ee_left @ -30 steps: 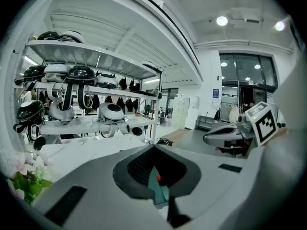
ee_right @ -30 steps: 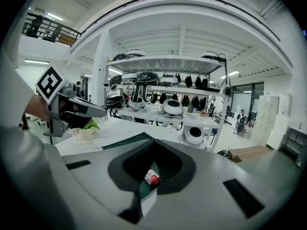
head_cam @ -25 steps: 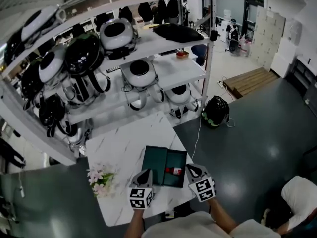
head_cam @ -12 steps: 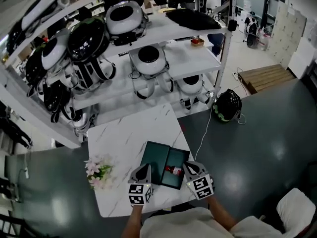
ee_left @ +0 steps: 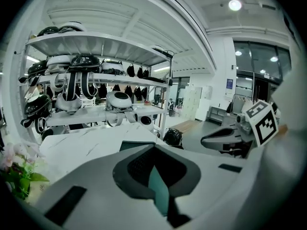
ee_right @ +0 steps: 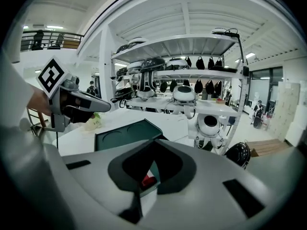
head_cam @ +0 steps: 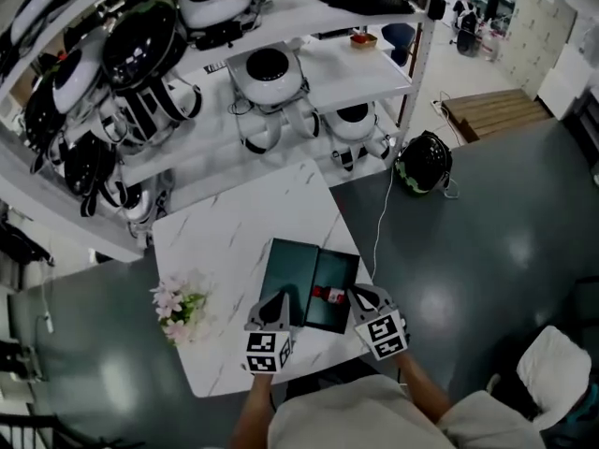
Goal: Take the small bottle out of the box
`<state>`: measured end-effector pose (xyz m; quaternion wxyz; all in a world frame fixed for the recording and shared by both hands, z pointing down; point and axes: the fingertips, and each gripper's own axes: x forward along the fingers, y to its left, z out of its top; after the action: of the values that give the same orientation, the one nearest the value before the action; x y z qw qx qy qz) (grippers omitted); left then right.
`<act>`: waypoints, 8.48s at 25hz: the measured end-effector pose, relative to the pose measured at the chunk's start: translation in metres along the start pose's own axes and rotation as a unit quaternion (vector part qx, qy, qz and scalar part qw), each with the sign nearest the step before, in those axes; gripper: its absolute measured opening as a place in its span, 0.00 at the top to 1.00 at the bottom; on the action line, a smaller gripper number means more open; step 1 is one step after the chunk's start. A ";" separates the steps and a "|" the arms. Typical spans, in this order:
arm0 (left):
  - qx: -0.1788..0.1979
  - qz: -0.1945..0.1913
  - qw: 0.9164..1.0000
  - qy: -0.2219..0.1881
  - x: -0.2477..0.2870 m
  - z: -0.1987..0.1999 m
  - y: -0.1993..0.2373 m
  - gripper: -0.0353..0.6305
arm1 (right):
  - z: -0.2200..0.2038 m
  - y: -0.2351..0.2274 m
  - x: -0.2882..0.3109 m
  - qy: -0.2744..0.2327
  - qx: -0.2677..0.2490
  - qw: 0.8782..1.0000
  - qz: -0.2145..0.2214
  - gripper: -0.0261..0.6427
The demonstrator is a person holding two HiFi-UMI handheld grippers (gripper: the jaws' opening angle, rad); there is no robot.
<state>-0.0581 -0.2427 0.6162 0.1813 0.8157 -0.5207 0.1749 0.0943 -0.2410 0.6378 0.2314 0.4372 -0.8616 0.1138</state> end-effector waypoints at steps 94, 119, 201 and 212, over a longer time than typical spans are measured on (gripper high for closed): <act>-0.036 -0.029 0.998 0.033 -0.003 -0.066 0.025 0.92 | -0.133 0.048 0.112 0.384 -0.300 0.858 0.159 0.52; -0.027 -0.023 0.999 0.017 -0.010 -0.052 0.029 0.92 | -0.109 0.044 0.095 0.339 -0.292 0.885 0.128 0.61; 0.034 0.005 0.993 -0.116 -0.068 0.094 0.064 0.92 | 0.127 0.017 -0.022 -0.092 0.025 0.994 -0.054 0.61; 0.028 -0.002 0.993 -0.113 -0.067 0.089 0.058 0.92 | 0.127 0.018 -0.023 -0.093 0.019 0.994 -0.057 0.61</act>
<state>-0.1287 -0.2551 0.5127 0.0990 0.8361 -0.5310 0.0959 0.0540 -0.2645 0.5165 0.1485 0.4986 -0.8507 0.0756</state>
